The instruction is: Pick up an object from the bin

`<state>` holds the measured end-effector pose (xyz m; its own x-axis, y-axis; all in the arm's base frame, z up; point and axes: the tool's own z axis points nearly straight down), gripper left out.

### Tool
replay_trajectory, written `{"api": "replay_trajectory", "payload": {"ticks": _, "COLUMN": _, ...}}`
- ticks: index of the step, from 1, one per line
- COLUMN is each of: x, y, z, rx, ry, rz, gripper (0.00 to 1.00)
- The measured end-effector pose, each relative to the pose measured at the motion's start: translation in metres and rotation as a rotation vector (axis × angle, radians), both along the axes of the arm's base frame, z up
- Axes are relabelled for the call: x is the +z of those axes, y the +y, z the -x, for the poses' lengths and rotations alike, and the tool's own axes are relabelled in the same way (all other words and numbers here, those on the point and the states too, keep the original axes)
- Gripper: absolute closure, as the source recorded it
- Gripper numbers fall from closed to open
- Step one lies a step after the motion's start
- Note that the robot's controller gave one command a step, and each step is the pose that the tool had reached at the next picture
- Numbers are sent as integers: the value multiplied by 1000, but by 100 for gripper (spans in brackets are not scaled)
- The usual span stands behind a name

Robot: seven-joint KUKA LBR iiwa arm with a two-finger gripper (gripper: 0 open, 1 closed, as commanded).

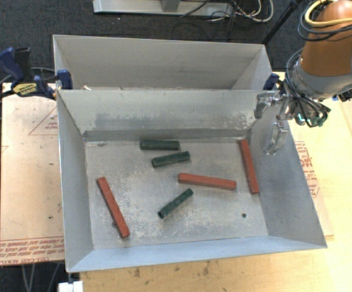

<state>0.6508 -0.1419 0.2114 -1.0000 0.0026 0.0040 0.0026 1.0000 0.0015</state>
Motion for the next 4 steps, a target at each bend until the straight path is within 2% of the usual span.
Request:
{"api": "replay_trajectory", "payload": {"ticks": 1, "x": -146, "y": 29, "z": 51, "rx": 152, "ry": 1, "rz": -2, "gripper": 0}}
{"api": "replay_trajectory", "payload": {"ticks": 2, "x": -141, "y": 74, "z": 51, "rx": 239, "ry": -6, "rz": -2, "gripper": 0}}
{"api": "replay_trajectory", "payload": {"ticks": 3, "x": -141, "y": 72, "z": 50, "rx": 236, "ry": -7, "rz": 0, "gripper": 100}}
{"api": "replay_trajectory", "payload": {"ticks": 4, "x": 9, "y": 69, "z": 21, "rx": 390, "ry": -17, "rz": 4, "gripper": 100}}
